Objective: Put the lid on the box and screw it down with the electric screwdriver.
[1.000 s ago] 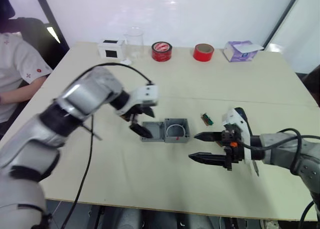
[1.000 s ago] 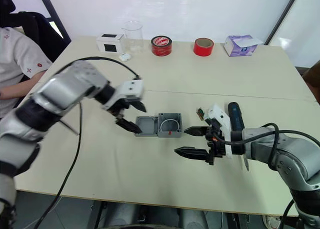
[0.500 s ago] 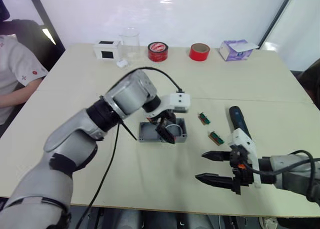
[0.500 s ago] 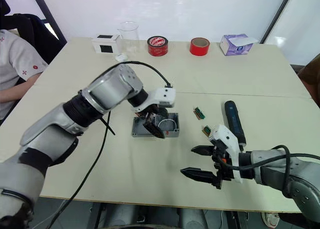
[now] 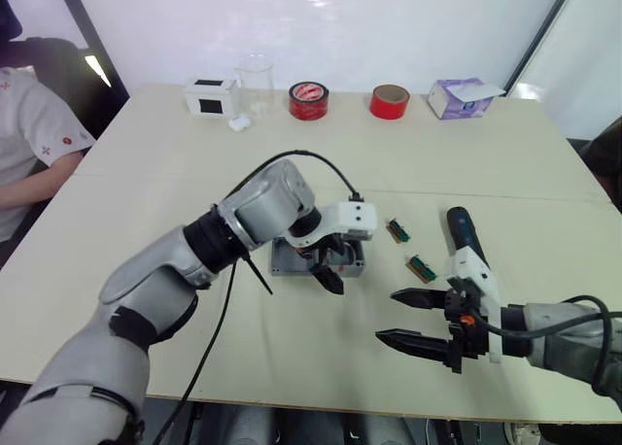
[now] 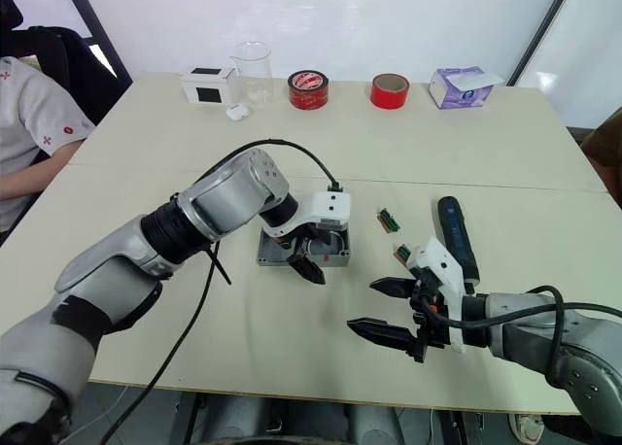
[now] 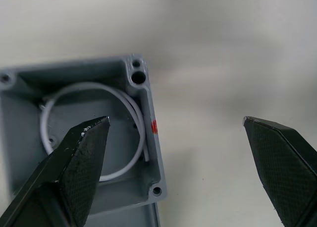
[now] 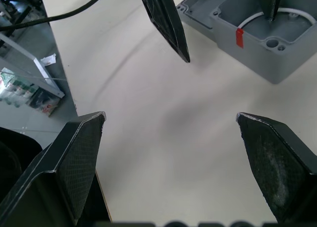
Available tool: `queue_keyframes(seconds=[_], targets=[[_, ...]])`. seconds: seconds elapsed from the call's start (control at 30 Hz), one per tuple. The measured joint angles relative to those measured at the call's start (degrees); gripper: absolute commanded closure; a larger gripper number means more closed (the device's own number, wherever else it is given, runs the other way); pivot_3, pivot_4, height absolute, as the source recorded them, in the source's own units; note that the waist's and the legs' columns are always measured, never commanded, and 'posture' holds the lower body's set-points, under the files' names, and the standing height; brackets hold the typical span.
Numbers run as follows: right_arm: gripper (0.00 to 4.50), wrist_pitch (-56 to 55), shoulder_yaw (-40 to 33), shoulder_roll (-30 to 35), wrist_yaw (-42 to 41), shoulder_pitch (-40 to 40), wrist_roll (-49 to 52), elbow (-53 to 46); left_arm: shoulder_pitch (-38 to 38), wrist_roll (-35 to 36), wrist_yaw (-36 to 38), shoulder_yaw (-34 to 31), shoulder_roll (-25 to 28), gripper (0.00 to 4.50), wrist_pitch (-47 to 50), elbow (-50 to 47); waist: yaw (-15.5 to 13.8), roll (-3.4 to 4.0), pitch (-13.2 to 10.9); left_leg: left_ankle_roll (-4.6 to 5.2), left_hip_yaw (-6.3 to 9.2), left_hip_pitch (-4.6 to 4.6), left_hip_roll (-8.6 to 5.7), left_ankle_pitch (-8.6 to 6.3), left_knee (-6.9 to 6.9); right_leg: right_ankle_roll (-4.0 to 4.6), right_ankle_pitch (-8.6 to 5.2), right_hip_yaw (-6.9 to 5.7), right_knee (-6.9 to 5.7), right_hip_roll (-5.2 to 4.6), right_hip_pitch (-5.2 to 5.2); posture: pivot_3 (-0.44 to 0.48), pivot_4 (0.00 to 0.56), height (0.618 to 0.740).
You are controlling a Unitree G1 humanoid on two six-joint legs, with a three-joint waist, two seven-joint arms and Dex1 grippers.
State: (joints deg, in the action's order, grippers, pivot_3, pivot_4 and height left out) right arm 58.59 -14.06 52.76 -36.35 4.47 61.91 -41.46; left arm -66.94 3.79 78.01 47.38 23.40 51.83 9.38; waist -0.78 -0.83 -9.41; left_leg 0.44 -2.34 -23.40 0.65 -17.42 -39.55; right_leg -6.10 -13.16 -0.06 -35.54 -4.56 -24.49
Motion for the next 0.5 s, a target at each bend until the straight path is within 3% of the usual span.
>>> queue_keyframes(seconds=[0.03, 0.17, 0.37, 0.47, 0.5], targets=[[0.0, -0.08, 0.07, 0.0, 0.06, 0.0, -0.02, 0.0, 0.12, -0.31, -0.15, 0.31, -0.05, 0.09, -0.25, 0.24, -0.01, 0.0, 0.0, 0.0, 0.0, 0.0, 0.0, 0.0, -0.02, 0.0, 0.0, 0.0, -0.01, 0.0, 0.01, 0.0, 0.15, 0.74], [0.0, -0.64, 0.29, 0.0, 0.09, 0.04, -0.4, 0.11, 1.1, -1.8, -1.22, 0.61, -2.25, 1.06, -1.72, 2.5, -0.04, 0.0, 0.0, 0.12, 0.01, -0.04, 0.0, -0.07, -0.23, 0.0, 0.0, 0.0, -0.09, 0.0, 0.04, 0.0, 0.15, 0.74], [0.0, -1.71, 0.09, 0.03, -0.07, 0.93, -0.94, 0.32, 1.12, -3.35, -2.86, 0.61, -4.91, 3.52, -3.84, 4.69, 0.02, 0.0, 0.0, 0.24, 0.02, -0.03, 0.0, -0.14, -0.43, 0.01, -0.01, 0.01, -0.28, -0.01, 0.05, 0.0, 0.15, 0.74], [0.0, -1.91, -0.31, 0.03, -0.11, 1.79, -0.96, 0.44, 1.31, -4.47, -3.4, 0.57, -5.21, 4.47, -4.72, 5.48, 0.02, 0.0, 0.0, 0.24, 0.03, -0.02, 0.0, -0.14, -0.45, 0.01, -0.02, 0.01, -0.34, -0.01, 0.05, 0.0, 0.15, 0.74], [0.0, -1.92, -0.37, 0.05, -0.11, 2.09, -0.97, 0.58, 1.05, -4.76, -3.55, -0.39, -5.22, 4.47, -5.54, 5.1, -0.07, 0.0, 0.01, 0.24, 0.06, 0.01, 0.01, -0.14, -0.47, 0.01, -0.02, 0.0, -0.36, -0.01, 0.1, 0.0, 0.15, 0.74]])
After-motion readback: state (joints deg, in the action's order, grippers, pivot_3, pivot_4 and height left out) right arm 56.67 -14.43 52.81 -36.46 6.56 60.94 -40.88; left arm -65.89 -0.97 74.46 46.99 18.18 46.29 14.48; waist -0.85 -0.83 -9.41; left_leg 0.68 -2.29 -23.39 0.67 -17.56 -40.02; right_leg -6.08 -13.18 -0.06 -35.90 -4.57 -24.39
